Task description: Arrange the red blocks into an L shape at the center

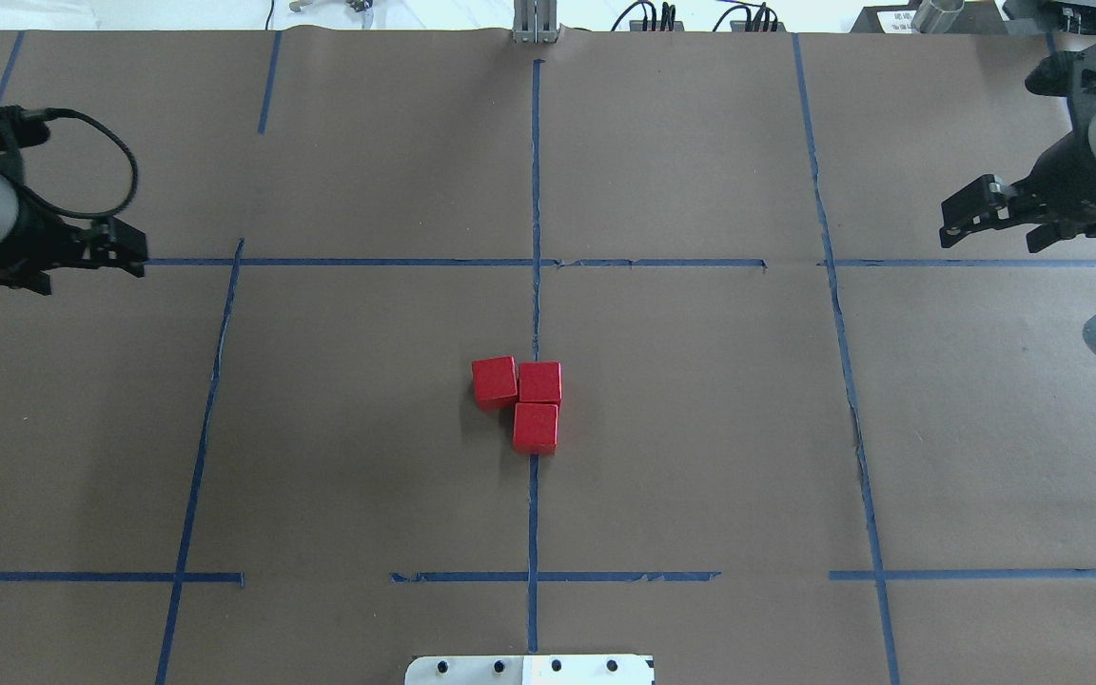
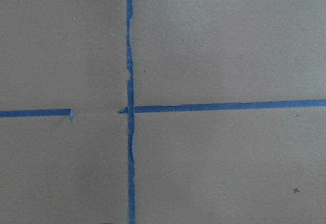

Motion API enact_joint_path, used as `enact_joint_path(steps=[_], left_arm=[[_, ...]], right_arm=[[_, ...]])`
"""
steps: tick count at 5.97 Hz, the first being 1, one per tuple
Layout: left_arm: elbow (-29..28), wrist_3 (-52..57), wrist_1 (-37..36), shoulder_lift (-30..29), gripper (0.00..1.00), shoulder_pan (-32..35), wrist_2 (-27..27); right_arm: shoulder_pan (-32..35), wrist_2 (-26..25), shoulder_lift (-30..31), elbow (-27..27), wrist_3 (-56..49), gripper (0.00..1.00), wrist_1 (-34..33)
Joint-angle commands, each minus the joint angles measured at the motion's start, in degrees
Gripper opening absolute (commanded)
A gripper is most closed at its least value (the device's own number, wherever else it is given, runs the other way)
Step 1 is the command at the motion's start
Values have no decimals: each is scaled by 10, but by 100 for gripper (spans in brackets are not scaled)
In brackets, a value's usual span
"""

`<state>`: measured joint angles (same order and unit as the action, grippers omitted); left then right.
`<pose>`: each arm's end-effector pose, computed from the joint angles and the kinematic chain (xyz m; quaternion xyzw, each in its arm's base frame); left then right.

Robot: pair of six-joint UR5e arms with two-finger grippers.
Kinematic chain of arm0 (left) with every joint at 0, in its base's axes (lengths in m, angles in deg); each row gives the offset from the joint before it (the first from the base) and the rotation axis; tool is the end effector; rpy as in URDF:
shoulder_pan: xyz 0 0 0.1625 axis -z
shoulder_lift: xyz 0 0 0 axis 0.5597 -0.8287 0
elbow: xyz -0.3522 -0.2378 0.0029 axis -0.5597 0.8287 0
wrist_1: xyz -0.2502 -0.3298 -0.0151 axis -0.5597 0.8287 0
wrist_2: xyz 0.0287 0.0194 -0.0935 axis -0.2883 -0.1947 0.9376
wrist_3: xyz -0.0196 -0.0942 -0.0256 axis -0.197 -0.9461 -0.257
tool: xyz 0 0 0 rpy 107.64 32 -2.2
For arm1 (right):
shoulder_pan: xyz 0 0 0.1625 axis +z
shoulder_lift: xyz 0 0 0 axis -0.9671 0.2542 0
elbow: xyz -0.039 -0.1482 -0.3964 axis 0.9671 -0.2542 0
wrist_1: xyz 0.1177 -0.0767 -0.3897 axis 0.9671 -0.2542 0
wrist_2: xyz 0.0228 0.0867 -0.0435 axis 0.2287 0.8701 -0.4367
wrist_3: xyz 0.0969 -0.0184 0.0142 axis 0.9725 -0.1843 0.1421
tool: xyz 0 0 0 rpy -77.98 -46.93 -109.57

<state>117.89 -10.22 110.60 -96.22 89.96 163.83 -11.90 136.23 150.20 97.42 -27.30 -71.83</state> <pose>0.2144 -0.4763 0.3948 0.0454 0.3571 -0.1235 0.9248 -0.1708 -0.5038 0.4023 0.0281 -0.3902 0.0368 0.9196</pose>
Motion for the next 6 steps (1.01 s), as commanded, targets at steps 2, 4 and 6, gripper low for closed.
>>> enact_joint_path(steps=[2,4,6], left_arm=[[-97,380,1,57,100,185,84],[-201,565,1,49,100,300,158],[-226,581,-10,47,100,353,197]], right_arm=[[96,28,34,-44,-162,100,-3],[158,28,58,-65,-257,100,-6],[202,49,122,-81,-364,100,-3]])
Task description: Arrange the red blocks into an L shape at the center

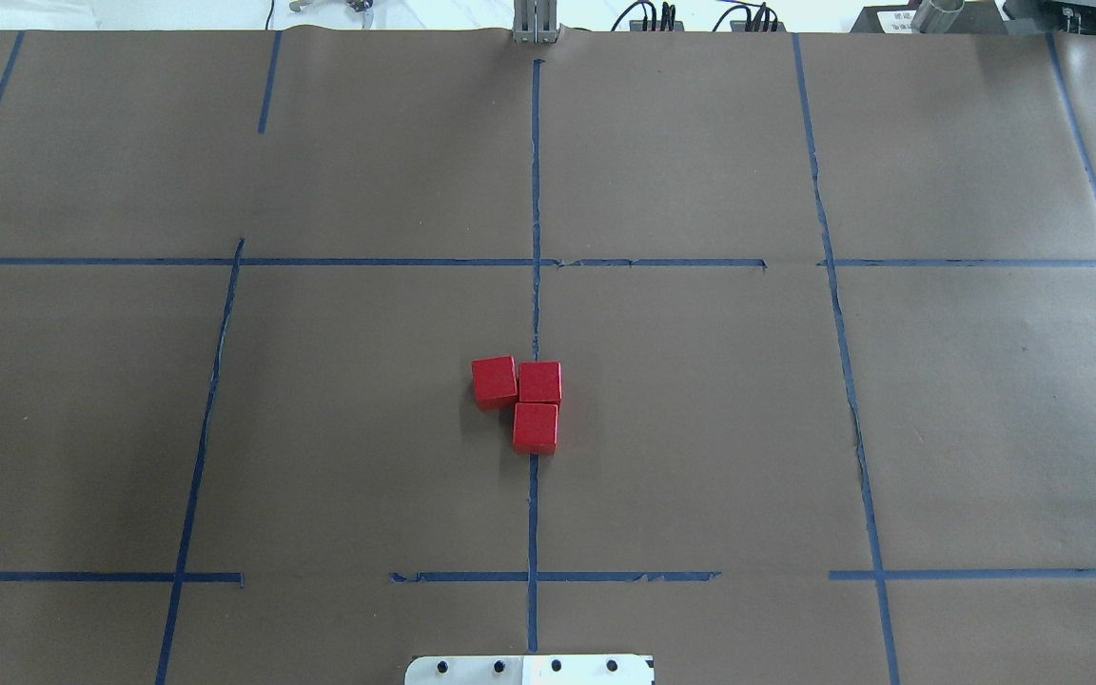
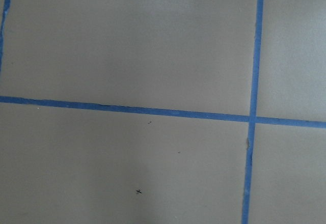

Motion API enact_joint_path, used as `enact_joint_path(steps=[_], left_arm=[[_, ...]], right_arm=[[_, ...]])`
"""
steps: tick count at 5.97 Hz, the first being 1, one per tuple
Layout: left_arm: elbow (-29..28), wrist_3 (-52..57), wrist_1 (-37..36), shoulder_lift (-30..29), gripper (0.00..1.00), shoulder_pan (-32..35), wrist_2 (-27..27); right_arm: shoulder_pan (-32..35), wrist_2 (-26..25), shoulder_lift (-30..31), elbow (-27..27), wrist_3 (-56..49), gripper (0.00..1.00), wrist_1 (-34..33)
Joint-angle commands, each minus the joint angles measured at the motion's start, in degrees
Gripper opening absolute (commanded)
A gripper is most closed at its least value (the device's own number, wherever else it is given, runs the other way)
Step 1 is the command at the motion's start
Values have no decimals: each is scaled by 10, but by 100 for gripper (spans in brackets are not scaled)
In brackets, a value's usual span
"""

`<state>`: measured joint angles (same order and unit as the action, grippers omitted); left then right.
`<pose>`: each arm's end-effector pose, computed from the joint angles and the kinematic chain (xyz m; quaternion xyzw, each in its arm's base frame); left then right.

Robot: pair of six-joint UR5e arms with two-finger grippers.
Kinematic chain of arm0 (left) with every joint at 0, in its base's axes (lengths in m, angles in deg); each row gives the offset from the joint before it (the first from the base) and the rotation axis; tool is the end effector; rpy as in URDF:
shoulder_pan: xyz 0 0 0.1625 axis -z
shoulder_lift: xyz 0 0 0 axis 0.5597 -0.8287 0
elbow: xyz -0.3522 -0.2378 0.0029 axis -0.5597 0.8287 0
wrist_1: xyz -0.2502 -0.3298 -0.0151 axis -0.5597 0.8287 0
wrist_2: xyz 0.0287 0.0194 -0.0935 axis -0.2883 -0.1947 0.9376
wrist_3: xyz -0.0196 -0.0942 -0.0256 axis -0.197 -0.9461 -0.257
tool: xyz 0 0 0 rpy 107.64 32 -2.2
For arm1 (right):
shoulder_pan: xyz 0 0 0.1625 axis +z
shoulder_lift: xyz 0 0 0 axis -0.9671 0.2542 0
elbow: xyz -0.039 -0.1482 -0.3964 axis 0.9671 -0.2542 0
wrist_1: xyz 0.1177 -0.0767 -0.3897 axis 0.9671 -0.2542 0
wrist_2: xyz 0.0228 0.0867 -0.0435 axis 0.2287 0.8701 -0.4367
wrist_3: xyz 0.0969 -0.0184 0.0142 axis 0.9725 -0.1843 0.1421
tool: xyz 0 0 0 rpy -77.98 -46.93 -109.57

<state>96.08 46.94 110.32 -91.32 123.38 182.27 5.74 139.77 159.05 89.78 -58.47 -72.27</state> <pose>-0.0574 -0.5120 0.6092 0.0561 0.3794 0.0268 0.9231 -0.0094 -0.4970 0.5430 0.0438 -0.3577 -0.0286 0.9324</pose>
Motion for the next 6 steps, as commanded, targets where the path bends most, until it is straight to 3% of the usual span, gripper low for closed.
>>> enact_joint_path(steps=[1,2,6], left_arm=[[-15,10,-38,1,100,19,13],[5,6,-46,14,100,19,14],[-9,3,-39,14,100,-15,15]], right_arm=[[32,23,77,-5,-123,100,3],[32,32,80,-1,-133,100,0],[31,37,77,-4,-130,100,5]])
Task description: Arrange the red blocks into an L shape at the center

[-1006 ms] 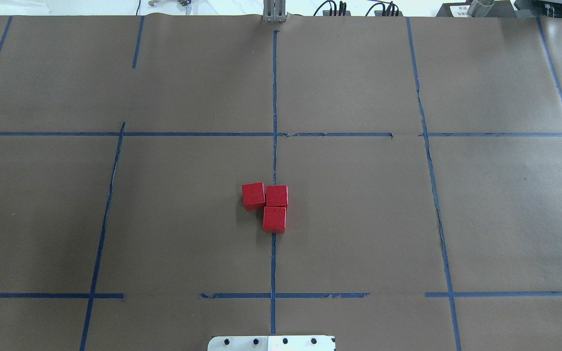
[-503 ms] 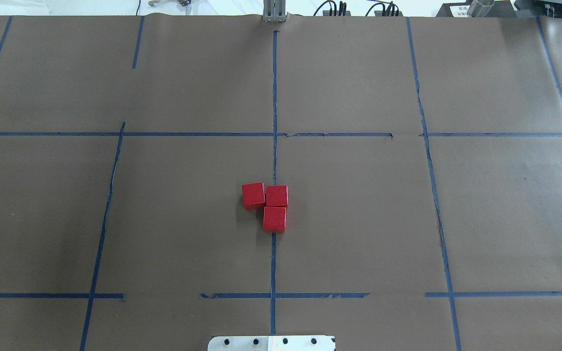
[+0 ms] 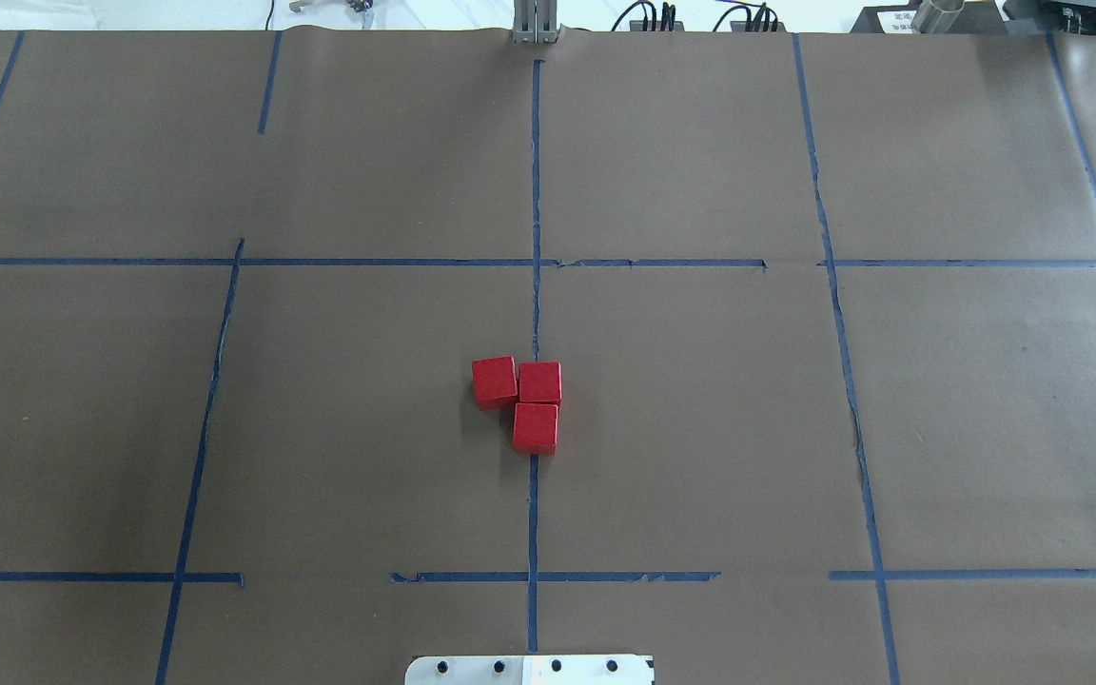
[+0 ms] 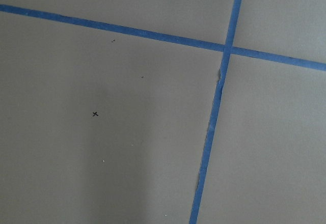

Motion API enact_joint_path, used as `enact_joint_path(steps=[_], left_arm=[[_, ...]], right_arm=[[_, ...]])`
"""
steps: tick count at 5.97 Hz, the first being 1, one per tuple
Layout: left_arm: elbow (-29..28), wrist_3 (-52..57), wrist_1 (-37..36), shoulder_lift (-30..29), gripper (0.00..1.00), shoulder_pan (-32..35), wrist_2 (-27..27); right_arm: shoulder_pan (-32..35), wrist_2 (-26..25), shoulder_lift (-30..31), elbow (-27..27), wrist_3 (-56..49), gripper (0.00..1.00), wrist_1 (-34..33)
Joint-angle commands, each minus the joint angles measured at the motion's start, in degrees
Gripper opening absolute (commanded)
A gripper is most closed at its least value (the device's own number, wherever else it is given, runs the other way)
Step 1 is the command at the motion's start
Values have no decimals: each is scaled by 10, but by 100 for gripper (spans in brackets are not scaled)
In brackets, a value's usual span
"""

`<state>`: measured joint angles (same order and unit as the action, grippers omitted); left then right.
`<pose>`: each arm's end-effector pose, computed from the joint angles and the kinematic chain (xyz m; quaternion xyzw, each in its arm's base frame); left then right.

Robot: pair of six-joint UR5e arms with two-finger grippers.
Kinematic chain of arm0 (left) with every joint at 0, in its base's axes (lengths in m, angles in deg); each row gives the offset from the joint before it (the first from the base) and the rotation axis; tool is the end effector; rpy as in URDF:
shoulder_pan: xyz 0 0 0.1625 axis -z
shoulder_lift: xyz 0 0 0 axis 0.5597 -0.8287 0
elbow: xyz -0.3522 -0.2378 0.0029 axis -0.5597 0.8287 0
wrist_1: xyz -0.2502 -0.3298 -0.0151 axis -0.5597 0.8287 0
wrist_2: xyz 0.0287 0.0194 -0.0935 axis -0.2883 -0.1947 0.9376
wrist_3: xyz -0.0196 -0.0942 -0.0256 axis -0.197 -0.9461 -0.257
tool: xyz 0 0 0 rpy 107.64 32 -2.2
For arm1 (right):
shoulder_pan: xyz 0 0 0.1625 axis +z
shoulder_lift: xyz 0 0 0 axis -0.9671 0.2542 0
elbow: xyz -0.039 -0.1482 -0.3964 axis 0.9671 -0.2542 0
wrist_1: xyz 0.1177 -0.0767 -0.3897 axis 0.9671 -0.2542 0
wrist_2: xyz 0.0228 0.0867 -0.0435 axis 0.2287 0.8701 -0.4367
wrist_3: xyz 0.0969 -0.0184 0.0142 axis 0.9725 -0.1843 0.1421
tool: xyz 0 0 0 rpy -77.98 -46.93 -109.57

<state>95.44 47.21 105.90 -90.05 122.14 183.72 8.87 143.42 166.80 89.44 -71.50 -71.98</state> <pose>-0.0450 -0.4976 0.6322 0.0015 0.3914 0.0181 0.9200 0.0188 -0.4407 0.6041 0.0288 -0.3778 -0.0862 0.9214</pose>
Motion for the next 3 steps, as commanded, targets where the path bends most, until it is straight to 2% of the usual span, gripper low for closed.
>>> enact_joint_path(steps=[1,3], left_arm=[[1,2,7,1,100,-2,1],[7,2,6,2,100,-2,19]], right_arm=[[-2,-3,0,0,1,100,3],[-6,-3,0,-4,2,100,4]])
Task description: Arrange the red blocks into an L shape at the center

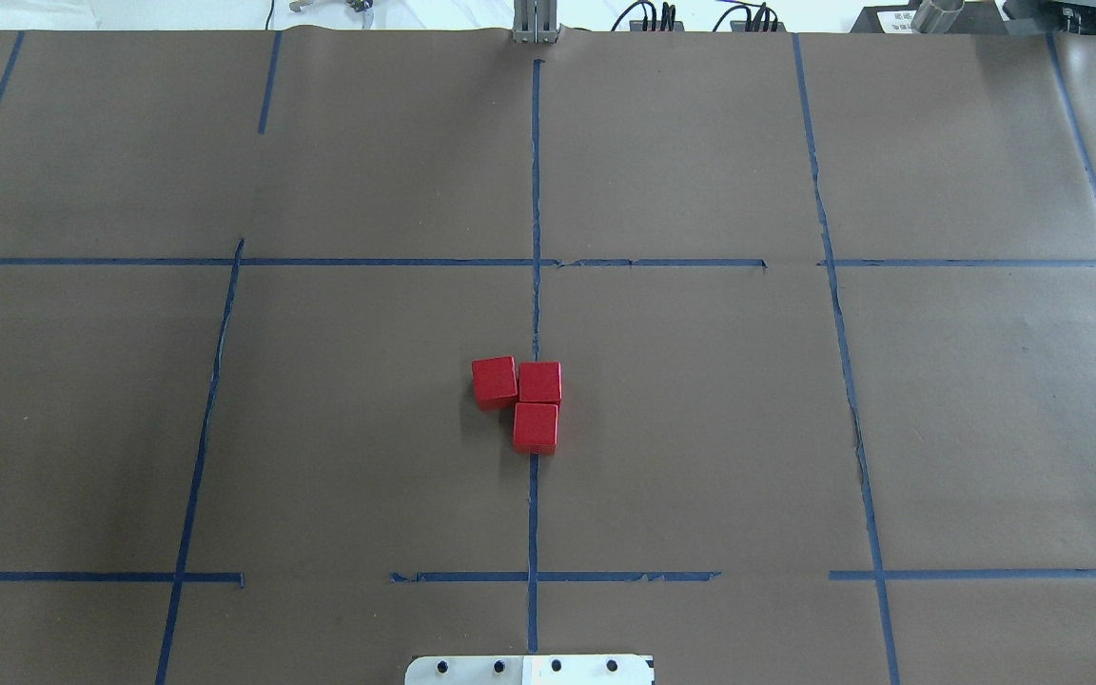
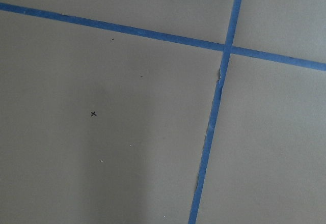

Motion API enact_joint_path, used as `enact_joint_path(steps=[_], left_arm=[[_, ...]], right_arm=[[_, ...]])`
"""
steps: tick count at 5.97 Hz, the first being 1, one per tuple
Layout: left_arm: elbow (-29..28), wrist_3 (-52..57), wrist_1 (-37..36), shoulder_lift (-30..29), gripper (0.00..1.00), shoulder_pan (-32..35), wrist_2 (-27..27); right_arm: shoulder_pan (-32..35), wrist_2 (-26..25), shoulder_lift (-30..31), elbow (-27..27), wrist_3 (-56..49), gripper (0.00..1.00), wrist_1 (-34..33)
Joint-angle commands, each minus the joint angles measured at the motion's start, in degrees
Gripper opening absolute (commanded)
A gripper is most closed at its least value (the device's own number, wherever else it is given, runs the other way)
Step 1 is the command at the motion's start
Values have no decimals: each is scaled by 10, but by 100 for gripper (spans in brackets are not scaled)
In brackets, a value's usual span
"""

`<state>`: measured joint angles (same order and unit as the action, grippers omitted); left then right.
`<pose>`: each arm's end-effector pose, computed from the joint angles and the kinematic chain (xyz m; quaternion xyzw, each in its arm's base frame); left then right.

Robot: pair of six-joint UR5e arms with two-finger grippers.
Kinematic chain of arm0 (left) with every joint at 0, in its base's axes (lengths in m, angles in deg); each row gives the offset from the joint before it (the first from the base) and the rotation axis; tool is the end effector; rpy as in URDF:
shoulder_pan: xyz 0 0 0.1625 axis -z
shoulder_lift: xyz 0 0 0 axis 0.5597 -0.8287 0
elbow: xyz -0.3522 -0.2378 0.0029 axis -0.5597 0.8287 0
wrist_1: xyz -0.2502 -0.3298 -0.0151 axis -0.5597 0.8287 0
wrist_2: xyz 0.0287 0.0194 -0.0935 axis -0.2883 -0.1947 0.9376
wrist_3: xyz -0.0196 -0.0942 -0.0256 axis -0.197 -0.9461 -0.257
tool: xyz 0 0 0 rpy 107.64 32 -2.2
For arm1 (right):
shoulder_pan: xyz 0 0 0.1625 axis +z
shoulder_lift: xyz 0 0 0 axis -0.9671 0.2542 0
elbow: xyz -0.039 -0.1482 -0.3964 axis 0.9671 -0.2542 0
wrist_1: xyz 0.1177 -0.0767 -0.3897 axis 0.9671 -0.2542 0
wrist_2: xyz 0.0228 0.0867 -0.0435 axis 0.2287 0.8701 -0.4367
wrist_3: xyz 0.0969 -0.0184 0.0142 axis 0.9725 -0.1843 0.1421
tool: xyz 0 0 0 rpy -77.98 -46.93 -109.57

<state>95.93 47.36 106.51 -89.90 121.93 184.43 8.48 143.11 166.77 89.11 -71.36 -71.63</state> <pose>-0.0424 -0.4975 0.6273 0.0088 0.3972 0.0243 0.9174 0.0161 -0.4413 0.6064 0.0276 -0.3754 -0.0883 0.9222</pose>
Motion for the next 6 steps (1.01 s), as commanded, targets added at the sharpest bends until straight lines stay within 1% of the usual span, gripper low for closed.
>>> enact_joint_path(steps=[1,6], left_arm=[[1,0,0,0,100,0,33],[1,2,3,-6,100,0,29]], right_arm=[[-2,4,0,1,0,100,1],[-3,2,0,2,1,100,2]])
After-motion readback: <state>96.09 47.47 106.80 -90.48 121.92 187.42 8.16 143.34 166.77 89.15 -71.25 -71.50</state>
